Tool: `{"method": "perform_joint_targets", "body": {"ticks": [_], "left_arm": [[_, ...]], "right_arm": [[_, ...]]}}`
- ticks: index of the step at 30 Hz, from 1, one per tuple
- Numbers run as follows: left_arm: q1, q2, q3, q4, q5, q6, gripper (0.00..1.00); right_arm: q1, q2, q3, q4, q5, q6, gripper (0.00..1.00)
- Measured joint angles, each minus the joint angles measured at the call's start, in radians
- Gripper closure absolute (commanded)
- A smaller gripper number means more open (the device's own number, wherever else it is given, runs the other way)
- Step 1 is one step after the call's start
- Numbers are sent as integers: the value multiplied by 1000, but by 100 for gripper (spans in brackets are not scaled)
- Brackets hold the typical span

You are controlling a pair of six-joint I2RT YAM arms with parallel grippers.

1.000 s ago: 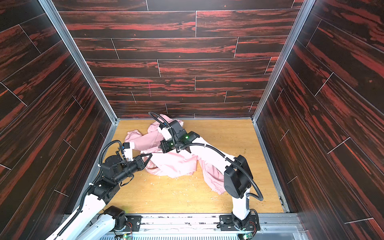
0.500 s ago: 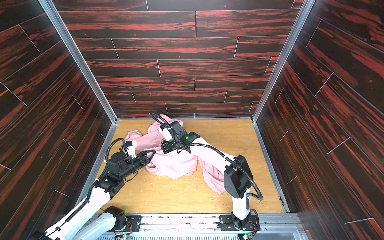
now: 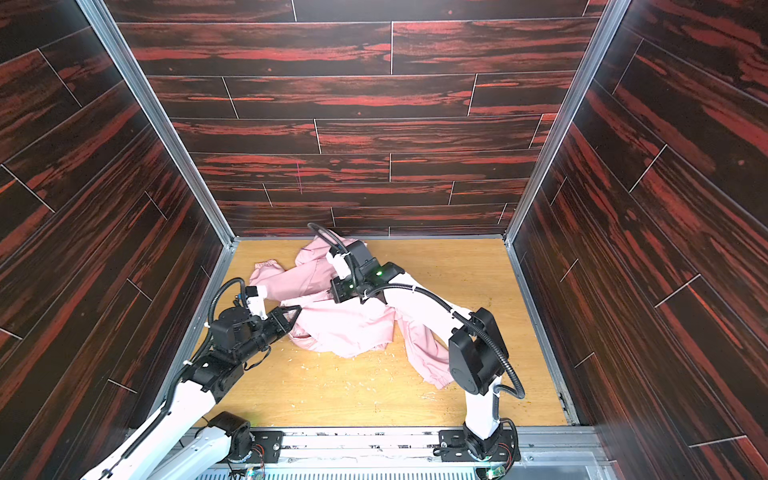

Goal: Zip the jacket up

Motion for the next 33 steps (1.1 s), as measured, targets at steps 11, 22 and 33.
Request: {"method": "perform_joint_targets", "body": {"ticks": [11,22,33], "left_arm": [[90,32,133,-173,-108,126,100],[176,375,501,-194,-134,294,100],[221,724,1030,-225,-101,420,100]], "right_arm": [[-255,44,168,-39,85,9,100],[-467,54,360,-134,188,44,100],[-599,73,570,-211,215,87,100]]}}
